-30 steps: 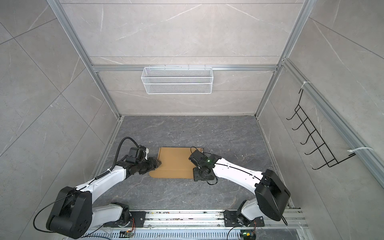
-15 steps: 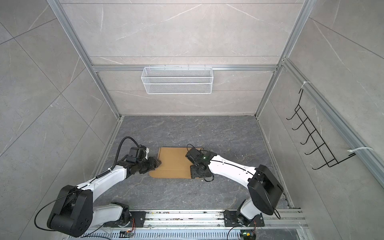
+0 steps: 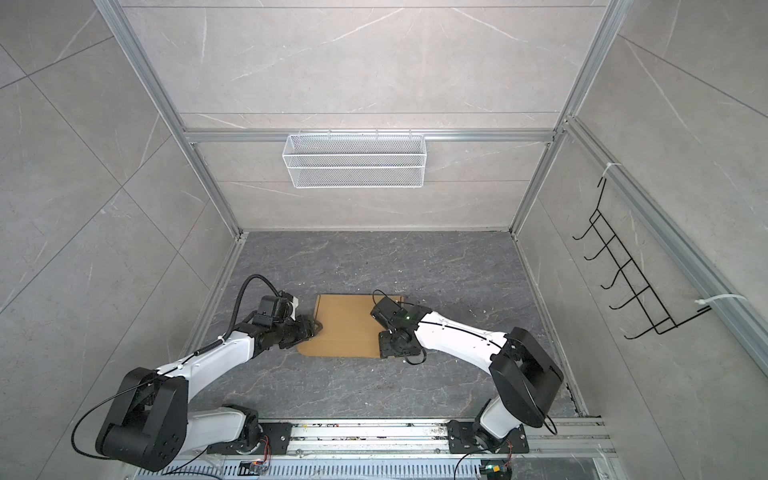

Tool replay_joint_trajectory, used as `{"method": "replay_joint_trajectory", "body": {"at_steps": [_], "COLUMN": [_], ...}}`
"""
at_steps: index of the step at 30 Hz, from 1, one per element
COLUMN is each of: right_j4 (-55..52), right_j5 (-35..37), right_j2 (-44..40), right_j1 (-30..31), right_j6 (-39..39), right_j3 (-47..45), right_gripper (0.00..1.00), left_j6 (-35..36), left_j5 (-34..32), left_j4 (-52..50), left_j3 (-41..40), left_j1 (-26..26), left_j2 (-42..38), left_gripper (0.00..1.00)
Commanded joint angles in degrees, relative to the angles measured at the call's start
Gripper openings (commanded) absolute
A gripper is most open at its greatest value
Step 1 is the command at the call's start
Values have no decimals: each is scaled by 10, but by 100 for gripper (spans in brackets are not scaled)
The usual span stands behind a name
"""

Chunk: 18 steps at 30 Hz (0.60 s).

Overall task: Assemble paper box
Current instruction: Close the paper box at the center of the table.

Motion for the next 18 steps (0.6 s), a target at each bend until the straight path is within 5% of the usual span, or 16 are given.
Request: {"method": "replay_joint_trajectory", "body": {"at_steps": [1, 18], "right_j4": [22, 65], "right_j5": [-20, -67], "right_j2": [10, -7], "right_j1": [1, -22], "right_j6": [13, 8], "right_j3": [-12, -32], "right_gripper": [65, 55], "left_j6": [-2, -5], "left_j5": [11, 11], "left_j4": [14, 15], "left_j3": [-6, -7], "left_j1": [-3, -4], "left_j2": [3, -1], "left_gripper": [68, 66]}}
